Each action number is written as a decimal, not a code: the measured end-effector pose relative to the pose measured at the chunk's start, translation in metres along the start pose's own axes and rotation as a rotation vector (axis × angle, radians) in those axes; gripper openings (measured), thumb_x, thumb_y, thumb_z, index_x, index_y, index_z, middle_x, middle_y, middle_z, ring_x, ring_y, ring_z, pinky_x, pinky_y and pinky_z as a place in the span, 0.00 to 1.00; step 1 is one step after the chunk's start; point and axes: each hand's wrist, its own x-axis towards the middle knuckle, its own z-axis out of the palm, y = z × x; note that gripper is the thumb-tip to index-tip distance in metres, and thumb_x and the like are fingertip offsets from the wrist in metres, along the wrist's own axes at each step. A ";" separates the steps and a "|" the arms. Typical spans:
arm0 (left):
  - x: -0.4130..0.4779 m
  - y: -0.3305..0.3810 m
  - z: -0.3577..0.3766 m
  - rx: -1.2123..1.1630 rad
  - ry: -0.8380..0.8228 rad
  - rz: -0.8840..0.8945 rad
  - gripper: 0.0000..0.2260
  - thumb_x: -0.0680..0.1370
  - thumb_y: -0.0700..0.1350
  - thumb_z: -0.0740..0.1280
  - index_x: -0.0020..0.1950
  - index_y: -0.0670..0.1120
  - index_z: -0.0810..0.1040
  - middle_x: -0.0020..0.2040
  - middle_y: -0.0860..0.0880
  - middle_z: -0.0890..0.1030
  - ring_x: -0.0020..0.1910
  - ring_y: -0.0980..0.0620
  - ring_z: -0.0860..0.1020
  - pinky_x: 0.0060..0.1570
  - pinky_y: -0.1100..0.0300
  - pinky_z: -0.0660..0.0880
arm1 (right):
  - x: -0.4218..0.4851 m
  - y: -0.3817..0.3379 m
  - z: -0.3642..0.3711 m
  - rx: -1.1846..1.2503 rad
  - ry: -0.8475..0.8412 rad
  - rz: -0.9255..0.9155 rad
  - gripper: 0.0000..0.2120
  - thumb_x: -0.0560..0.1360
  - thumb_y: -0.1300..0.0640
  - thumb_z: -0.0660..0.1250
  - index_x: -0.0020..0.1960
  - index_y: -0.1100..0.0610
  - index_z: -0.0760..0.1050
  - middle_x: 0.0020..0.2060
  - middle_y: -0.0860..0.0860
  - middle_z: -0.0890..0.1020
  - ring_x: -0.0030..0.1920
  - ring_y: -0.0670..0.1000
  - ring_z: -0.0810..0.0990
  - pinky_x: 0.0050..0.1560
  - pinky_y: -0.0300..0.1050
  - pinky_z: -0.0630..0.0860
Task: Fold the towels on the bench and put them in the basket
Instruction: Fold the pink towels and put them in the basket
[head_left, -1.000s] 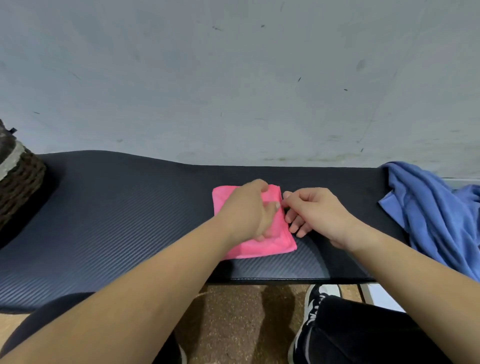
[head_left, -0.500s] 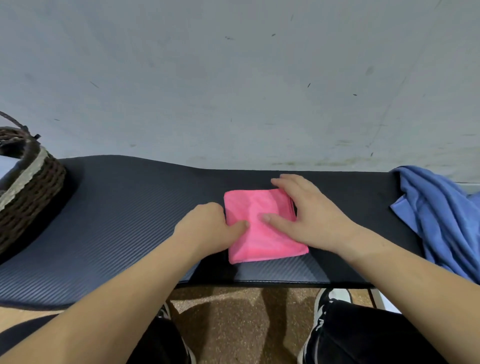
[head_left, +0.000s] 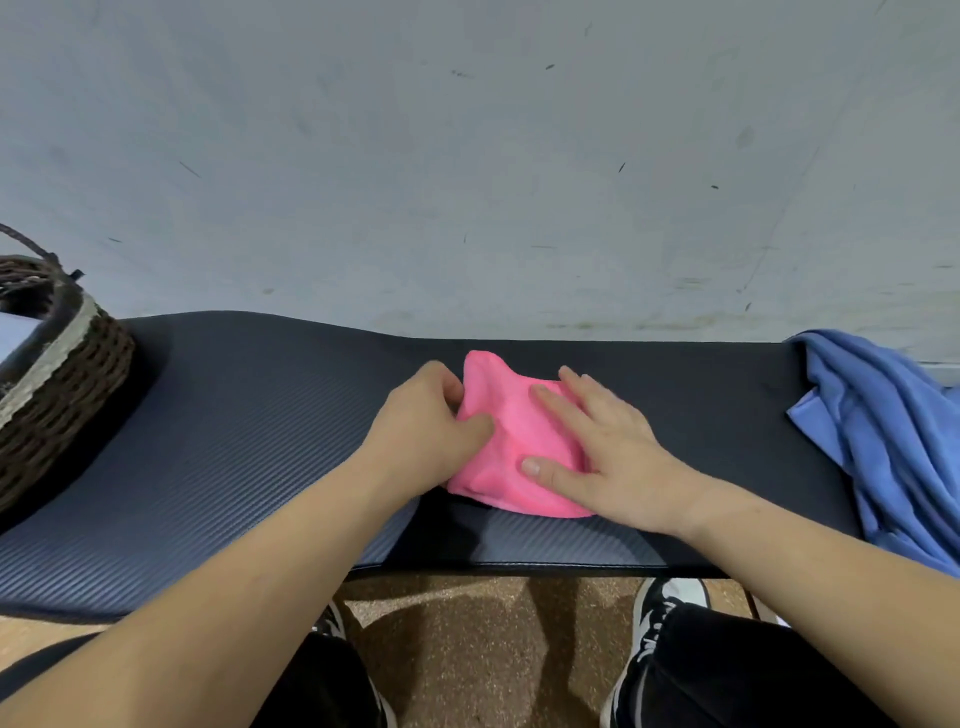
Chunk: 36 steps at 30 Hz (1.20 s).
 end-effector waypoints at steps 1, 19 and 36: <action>0.000 0.003 -0.004 0.025 0.017 0.024 0.11 0.74 0.50 0.72 0.52 0.49 0.74 0.42 0.54 0.79 0.41 0.52 0.79 0.40 0.55 0.76 | 0.001 0.004 -0.005 0.014 0.088 -0.003 0.44 0.70 0.21 0.53 0.81 0.39 0.58 0.79 0.50 0.58 0.80 0.53 0.54 0.79 0.58 0.54; -0.010 0.043 0.024 0.402 -0.283 0.369 0.22 0.80 0.55 0.67 0.72 0.49 0.74 0.59 0.50 0.78 0.55 0.49 0.79 0.55 0.50 0.78 | 0.001 0.031 -0.021 0.309 0.080 0.046 0.18 0.77 0.53 0.70 0.64 0.37 0.78 0.45 0.46 0.76 0.42 0.43 0.74 0.50 0.37 0.73; -0.013 0.030 0.038 0.184 -0.330 0.112 0.18 0.72 0.60 0.74 0.47 0.50 0.71 0.44 0.53 0.77 0.43 0.52 0.77 0.40 0.56 0.74 | 0.019 0.021 -0.030 0.412 0.110 0.262 0.12 0.74 0.54 0.75 0.57 0.46 0.80 0.45 0.47 0.83 0.38 0.45 0.78 0.48 0.41 0.78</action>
